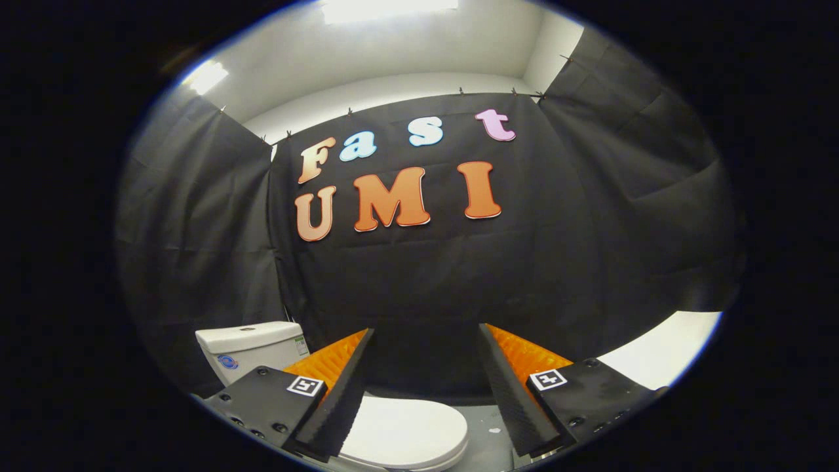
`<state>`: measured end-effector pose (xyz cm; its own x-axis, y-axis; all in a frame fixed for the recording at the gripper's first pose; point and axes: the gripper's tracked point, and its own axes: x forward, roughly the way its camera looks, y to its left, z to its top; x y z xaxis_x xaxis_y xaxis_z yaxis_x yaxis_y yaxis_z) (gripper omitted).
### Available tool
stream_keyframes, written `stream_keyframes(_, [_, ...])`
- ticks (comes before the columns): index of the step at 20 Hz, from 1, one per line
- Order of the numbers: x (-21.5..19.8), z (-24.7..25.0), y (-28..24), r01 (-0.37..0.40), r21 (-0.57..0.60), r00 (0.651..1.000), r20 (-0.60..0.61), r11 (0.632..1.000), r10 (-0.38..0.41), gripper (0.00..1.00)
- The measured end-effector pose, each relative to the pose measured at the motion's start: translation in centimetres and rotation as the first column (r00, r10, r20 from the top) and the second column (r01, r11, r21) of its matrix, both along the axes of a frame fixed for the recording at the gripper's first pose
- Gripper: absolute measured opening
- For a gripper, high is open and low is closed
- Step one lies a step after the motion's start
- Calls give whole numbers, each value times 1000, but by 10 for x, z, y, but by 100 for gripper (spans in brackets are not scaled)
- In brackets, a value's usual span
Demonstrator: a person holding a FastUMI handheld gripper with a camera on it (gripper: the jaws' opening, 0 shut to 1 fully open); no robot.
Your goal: Open the toilet lid.
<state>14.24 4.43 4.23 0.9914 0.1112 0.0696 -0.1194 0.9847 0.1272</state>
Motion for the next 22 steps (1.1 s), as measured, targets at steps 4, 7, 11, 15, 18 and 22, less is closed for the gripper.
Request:
stream_keyframes(4, [25,-7,23,-56,135,998,-20,989,59,98])
stream_keyframes(7, [25,-62,34,-46,311,994,-83,949,75,98])
stream_keyframes(11, [0,-171,40,45,485,953,-282,873,108,98])
stream_keyframes(15, [-42,-271,38,150,598,857,-476,788,198,98])
stream_keyframes(18, [-63,-317,46,213,654,789,-553,726,267,98])
stream_keyframes(22, [-77,-368,40,321,691,743,-608,648,280,98])
